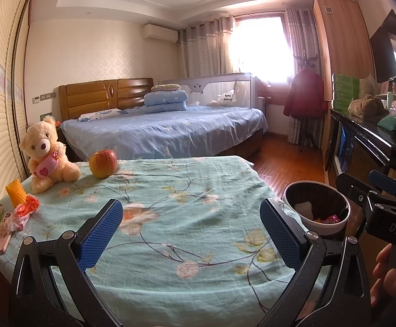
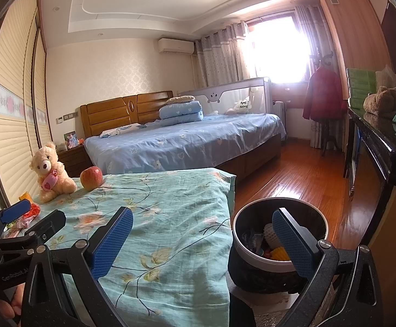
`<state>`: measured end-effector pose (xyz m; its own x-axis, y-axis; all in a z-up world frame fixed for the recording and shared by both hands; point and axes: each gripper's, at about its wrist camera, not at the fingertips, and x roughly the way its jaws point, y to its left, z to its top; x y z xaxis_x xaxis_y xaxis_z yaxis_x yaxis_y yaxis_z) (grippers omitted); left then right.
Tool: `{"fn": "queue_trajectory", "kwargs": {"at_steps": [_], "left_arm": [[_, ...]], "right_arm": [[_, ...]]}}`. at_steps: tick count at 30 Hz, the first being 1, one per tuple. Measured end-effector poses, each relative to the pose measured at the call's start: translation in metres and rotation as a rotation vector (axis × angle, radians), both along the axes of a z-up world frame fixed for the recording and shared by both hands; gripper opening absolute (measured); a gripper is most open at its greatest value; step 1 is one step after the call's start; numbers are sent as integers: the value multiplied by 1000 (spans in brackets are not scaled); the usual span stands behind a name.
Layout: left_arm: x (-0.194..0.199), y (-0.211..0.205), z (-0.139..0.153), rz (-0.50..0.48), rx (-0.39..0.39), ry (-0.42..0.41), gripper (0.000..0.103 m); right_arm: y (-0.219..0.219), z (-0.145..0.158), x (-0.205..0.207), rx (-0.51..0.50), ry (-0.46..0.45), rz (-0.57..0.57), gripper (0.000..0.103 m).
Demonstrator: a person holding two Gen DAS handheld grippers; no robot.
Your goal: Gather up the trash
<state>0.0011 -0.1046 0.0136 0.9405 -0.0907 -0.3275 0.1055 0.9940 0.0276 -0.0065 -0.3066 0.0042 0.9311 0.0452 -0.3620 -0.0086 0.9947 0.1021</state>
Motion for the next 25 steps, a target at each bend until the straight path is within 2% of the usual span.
{"fn": "queue_trajectory", "kwargs": {"at_steps": [15,25], "left_arm": [[11,-3,-5,-18,8,21,103],[20,-4,-13,-29,6,49,103]], "right_arm": [[5,-1,2,22,12,-2,103],[10,-11,15,44,62,2,103]]}}
